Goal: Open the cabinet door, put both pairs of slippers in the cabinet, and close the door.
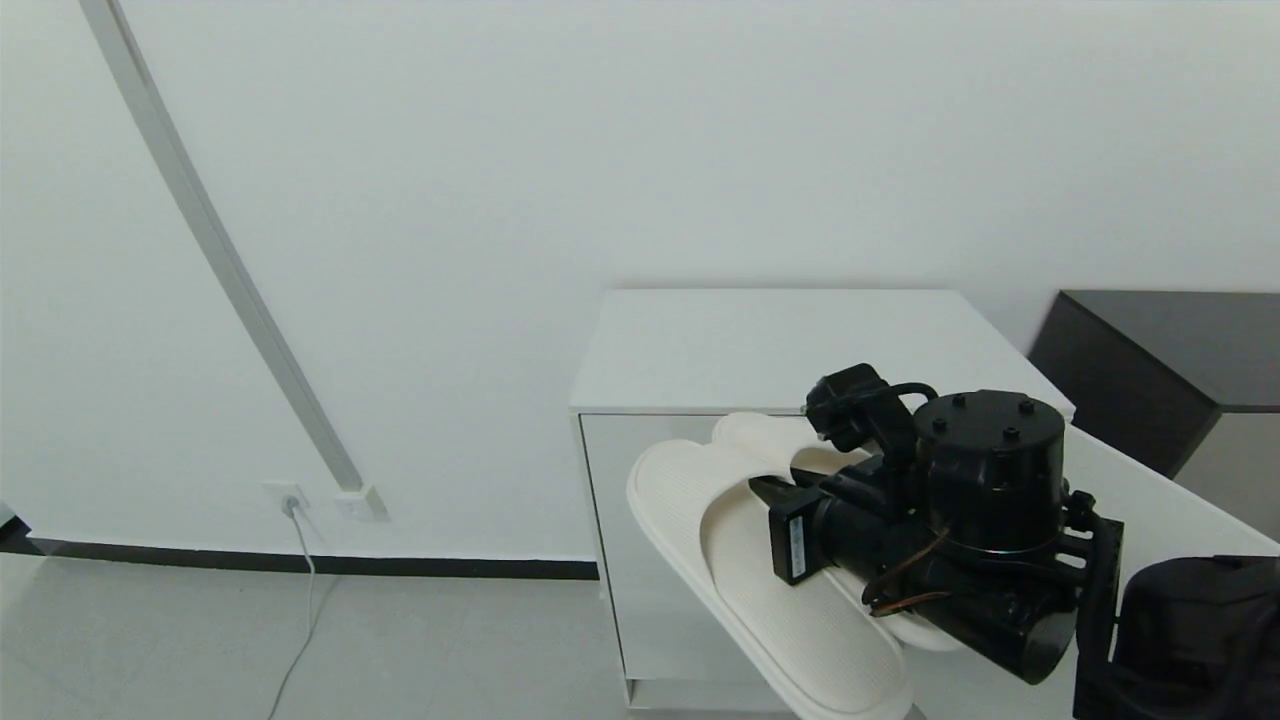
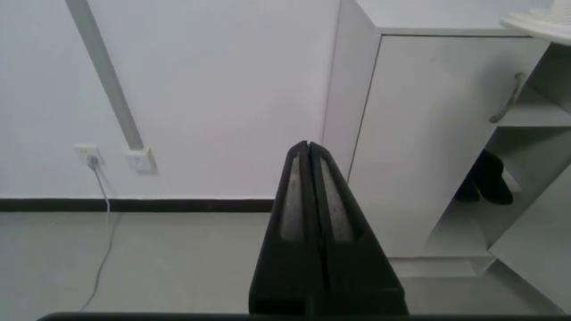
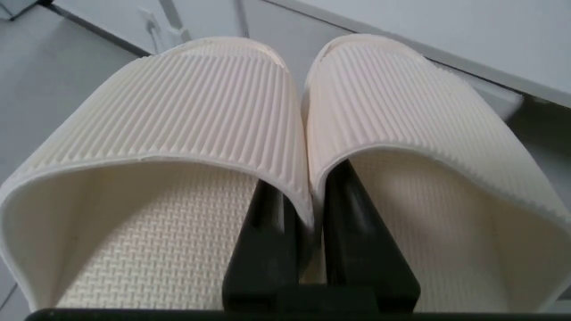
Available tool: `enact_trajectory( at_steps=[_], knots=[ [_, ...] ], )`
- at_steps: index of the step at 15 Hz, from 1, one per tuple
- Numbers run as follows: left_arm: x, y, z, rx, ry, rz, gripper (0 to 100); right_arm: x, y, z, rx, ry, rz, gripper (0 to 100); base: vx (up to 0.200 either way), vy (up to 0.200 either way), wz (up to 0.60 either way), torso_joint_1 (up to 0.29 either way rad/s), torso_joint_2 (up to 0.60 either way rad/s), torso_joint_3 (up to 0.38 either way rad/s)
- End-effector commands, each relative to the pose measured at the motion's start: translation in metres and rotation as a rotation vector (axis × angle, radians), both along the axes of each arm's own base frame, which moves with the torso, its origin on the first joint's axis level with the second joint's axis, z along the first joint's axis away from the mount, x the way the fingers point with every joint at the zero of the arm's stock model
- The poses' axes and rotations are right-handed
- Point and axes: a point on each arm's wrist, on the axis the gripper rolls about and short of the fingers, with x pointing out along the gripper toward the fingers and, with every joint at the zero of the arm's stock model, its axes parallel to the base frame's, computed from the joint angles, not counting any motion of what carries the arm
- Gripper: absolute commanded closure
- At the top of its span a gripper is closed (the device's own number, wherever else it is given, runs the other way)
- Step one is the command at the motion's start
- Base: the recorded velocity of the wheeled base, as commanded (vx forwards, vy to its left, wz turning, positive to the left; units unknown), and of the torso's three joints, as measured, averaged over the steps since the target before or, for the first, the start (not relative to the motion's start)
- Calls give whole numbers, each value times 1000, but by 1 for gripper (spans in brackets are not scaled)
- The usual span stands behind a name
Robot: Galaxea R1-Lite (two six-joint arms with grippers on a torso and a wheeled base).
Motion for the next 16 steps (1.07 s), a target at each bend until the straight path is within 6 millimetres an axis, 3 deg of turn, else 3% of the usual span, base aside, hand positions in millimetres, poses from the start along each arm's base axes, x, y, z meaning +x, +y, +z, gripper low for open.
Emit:
enact_trajectory(
  at_steps=[1, 12, 16],
  knots=[
    [0, 0, 0, 0, 1, -1, 100, 0, 0, -1, -3, 3, -4, 100, 0, -200, 0, 17, 2, 2],
    [0, 0, 0, 0, 1, -2, 100, -7, 2, -7, -5, 5, 16, 100, 0, -200, 0, 2, 3, 4],
    [0, 0, 0, -3, 1, -2, 100, -7, 1, -7, 11, -4, 12, 100, 0, 0, 0, 0, 0, 0]
  ],
)
